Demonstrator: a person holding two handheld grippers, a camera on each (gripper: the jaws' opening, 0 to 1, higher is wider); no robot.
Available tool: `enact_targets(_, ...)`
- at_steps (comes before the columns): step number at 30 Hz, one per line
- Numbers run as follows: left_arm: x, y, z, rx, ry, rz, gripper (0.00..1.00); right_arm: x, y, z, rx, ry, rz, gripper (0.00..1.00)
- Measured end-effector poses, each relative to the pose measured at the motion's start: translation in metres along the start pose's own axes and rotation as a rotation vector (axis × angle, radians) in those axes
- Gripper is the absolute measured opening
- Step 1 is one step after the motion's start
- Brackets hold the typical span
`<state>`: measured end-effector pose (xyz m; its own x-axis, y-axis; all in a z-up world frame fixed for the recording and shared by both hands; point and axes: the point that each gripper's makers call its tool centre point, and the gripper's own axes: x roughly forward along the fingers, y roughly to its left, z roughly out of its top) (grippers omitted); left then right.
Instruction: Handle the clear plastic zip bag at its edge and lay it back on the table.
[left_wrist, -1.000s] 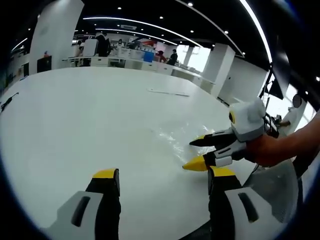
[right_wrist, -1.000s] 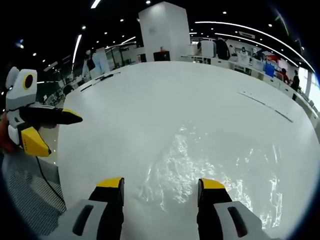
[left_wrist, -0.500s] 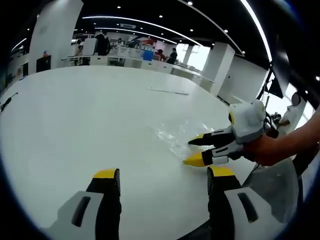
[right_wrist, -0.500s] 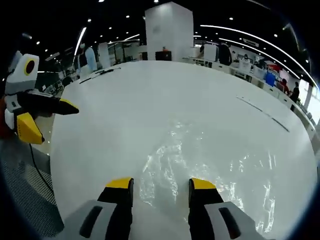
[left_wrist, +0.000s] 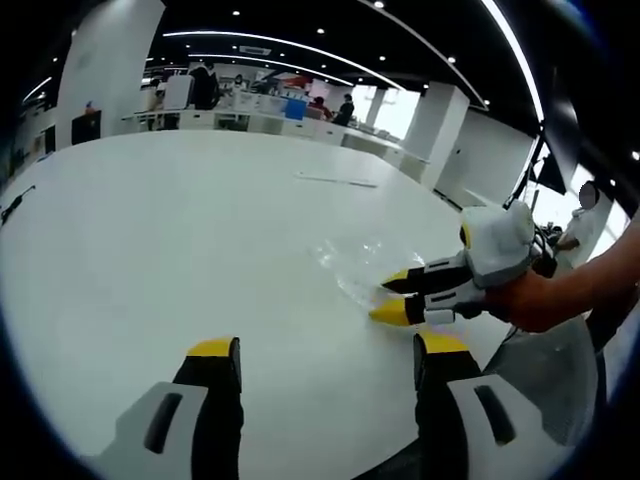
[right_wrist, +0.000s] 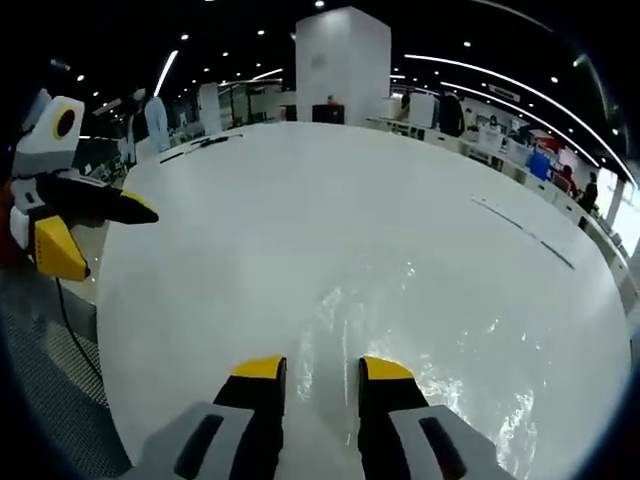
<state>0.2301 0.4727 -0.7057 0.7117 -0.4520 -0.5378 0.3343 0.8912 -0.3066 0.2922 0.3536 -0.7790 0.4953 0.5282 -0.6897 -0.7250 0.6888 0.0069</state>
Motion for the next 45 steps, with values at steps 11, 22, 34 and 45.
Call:
enact_targets(11,-0.001,-0.001,0.001,0.001,-0.002,0.001,0.68,0.006,-0.010,-0.004,-0.002,0.053,-0.028,0.00)
enact_targets(22,0.002,0.002,-0.001,0.007,0.005,0.001,0.68,-0.005,-0.008,-0.005,-0.023,0.073,-0.013,0.00)
enact_targets(34,0.004,-0.006,-0.004,0.055,0.027,-0.018,0.69,-0.031,-0.004,0.001,-0.139,0.050,0.039,0.00)
enact_targets(45,0.008,-0.016,-0.009,0.141,0.057,-0.042,0.68,-0.045,0.010,-0.004,-0.188,0.049,0.096,0.00)
